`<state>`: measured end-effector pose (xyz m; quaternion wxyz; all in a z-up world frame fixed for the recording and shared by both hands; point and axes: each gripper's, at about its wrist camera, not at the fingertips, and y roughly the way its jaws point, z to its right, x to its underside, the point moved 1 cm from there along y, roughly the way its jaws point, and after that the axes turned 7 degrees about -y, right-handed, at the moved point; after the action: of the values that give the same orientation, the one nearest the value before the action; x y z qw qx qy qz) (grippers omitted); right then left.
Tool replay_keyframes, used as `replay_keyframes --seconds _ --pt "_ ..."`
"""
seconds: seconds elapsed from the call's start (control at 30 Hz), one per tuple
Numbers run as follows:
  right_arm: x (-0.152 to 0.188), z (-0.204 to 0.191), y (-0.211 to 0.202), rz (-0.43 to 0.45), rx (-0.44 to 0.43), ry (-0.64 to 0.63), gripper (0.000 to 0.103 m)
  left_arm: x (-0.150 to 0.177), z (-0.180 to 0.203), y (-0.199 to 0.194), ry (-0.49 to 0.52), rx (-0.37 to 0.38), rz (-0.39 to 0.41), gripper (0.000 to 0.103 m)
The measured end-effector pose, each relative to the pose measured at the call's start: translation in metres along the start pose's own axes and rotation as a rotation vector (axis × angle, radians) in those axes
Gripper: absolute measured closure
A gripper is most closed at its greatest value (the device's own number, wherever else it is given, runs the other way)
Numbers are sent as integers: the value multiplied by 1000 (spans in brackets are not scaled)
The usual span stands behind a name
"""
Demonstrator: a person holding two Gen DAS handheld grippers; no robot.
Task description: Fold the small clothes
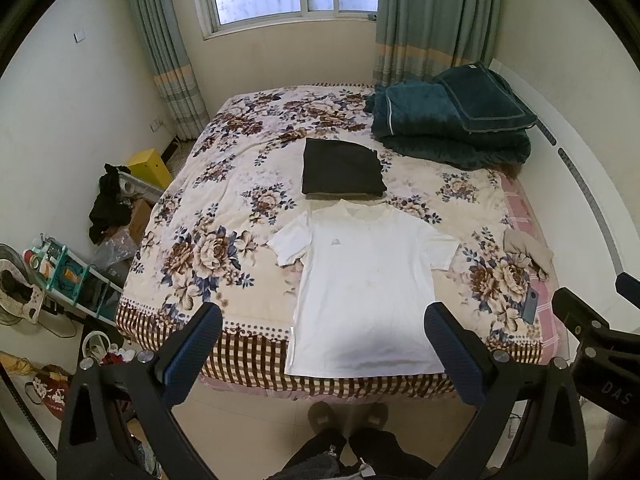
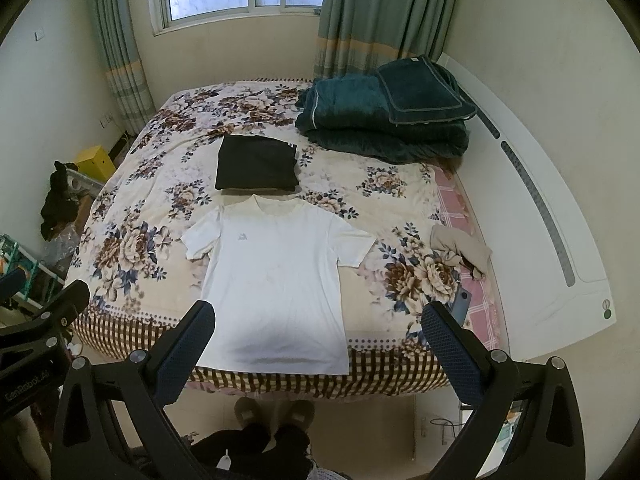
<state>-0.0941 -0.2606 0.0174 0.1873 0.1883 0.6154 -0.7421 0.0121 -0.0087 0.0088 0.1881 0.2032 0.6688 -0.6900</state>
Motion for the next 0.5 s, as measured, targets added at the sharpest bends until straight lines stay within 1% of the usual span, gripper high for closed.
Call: replay_keyframes --seconds 0.1,0.3,0.37,0.5 --pt "2 -1 0 2 -1 0 0 -3 0 -4 -4 6 8 0" --pt "-7 -1 -6 9 3 -2 0 -6 1 -7 -10 11 14 0" --pt "-13 -2 -7 9 1 -2 0 -2 0 -7 -8 9 18 0" --pt "-11 -3 -9 12 1 -3 0 -1 -1 -9 -11 9 23 0"
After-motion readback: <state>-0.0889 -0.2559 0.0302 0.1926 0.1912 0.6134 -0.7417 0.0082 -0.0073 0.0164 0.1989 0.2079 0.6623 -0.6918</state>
